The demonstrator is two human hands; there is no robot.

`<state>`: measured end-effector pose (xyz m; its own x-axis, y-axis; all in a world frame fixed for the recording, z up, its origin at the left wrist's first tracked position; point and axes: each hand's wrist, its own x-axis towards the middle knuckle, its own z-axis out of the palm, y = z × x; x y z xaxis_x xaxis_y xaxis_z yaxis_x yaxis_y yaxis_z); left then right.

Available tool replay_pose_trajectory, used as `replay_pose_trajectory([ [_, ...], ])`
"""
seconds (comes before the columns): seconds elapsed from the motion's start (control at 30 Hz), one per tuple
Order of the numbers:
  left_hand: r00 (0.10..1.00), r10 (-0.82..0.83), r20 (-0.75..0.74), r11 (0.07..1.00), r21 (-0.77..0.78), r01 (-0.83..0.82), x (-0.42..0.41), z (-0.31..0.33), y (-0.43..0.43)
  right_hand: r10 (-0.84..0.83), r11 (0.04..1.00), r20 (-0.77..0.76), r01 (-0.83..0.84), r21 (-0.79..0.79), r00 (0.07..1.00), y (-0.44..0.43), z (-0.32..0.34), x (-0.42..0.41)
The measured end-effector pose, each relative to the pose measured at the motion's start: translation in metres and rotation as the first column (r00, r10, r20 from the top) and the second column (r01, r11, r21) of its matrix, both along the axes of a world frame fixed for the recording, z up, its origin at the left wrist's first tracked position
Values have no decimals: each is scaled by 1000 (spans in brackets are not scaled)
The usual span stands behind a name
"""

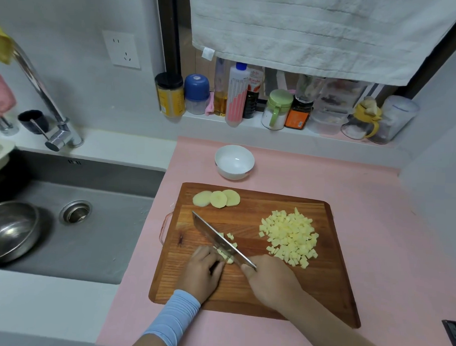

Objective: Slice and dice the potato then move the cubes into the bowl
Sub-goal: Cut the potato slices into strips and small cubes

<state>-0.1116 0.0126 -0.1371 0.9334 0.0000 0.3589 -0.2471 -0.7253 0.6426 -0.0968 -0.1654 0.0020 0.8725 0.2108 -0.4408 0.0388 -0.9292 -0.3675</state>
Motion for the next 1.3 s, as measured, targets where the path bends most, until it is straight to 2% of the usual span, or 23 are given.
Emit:
replay_pose_trajectory([
  [0.13,1000,16,-15,999,-45,-17,9,6,-2,-35,999,5,35,10,999,-8,6,3],
  [0.23,998,34,61,994,-105,-27,13,21,-7,-105,993,-26,106,54,994,-11,6,9],
  [0.33,978,-172,116,985,24,170,18,27,-14,-159,978,-70,167,129,985,-11,7,15],
  [0.4,978,-197,67,978,77,192,23,23,-14,-167,972,-65,176,156,984,-11,9,18],
  [0.5,995,-72,72,997,-21,74,28,27,-5,-160,973,-24,162,162,987,-13,10,21],
  [0.57,989,112,95,985,-145,-97,31,45,10,-104,990,54,98,102,993,-17,10,21],
  [0.67,920,384,81,881,-329,-339,42,74,39,71,997,230,-61,-53,971,-27,12,19],
  [0.73,938,346,16,893,-311,-324,53,90,51,222,969,312,-174,-173,924,-33,12,19],
  [0.8,980,124,-154,966,-208,-155,64,106,50,305,942,324,-233,-242,896,-35,13,20],
  [0.83,953,-1,-302,986,-161,-50,69,113,43,325,933,318,-247,-262,891,-36,13,20],
  [0.9,811,-174,-558,985,-105,139,76,120,24,354,918,309,-266,-293,883,-34,13,19],
  [0.97,710,-207,-673,972,-56,230,81,117,7,364,914,305,-274,-299,880,-32,14,17],
  [1.03,670,-238,-703,965,-93,246,83,111,-2,373,909,302,-280,-310,877,-30,15,17],
  [1.13,704,-279,-653,955,-111,276,85,105,-7,381,904,301,-283,-322,874,-27,15,17],
  [1.2,800,-247,-547,965,-65,254,86,102,-5,366,912,302,-274,-305,880,-28,15,18],
  [1.3,934,-37,-355,989,-150,-17,83,104,9,349,918,311,-256,-302,884,-32,14,18],
])
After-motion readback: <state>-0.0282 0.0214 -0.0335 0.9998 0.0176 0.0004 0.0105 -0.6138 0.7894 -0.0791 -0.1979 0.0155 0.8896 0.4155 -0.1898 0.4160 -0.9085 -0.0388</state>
